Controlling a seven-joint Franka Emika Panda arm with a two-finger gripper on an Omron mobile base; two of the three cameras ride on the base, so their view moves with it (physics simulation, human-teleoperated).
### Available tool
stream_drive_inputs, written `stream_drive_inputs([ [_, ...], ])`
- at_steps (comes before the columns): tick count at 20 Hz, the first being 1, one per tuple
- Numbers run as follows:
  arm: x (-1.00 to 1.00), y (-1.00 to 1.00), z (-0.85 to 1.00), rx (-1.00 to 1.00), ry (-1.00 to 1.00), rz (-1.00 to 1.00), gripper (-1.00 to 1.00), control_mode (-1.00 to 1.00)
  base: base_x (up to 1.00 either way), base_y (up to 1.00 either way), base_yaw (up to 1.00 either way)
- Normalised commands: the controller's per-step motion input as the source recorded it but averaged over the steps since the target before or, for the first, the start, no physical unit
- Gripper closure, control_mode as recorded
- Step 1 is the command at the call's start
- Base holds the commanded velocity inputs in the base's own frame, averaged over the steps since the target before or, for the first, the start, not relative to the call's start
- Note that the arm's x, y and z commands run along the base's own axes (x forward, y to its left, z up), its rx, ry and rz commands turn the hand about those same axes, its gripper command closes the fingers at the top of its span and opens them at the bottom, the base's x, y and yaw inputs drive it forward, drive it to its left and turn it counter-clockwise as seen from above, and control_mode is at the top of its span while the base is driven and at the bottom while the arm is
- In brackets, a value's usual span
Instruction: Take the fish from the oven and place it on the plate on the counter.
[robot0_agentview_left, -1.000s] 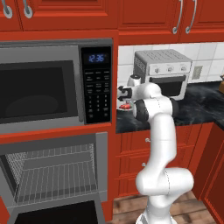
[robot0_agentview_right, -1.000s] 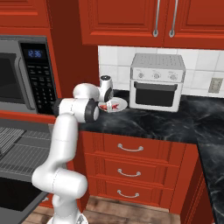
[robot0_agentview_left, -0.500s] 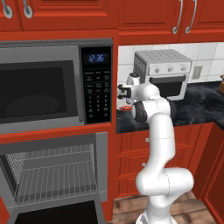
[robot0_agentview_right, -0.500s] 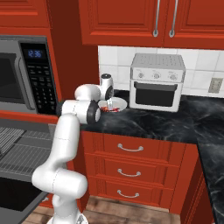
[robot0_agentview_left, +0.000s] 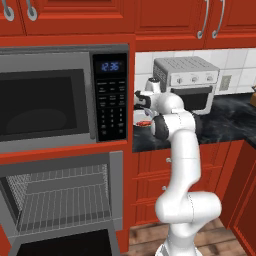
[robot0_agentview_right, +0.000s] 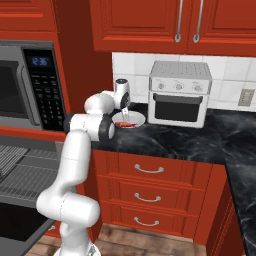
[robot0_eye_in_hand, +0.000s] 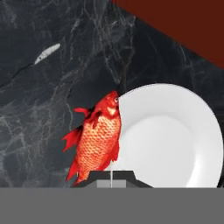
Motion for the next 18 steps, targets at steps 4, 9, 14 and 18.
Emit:
stream_drive_inputs([
  [4,-0.77,-0.03,0.09,0.00,-0.11,0.00,1.00,-1.00,0.00,0.00,0.00],
  [9,-0.93,-0.24,0.09,0.03,-0.08,0.00,1.00,-1.00,0.00,0.00,0.00],
  [14,-0.89,-0.31,0.10,0.03,-0.10,0.00,-1.00,-1.00,0.00,0.00,0.00],
  [18,-0.84,-0.19,0.24,0.00,-0.15,0.00,-1.00,-1.00,0.00,0.00,0.00],
])
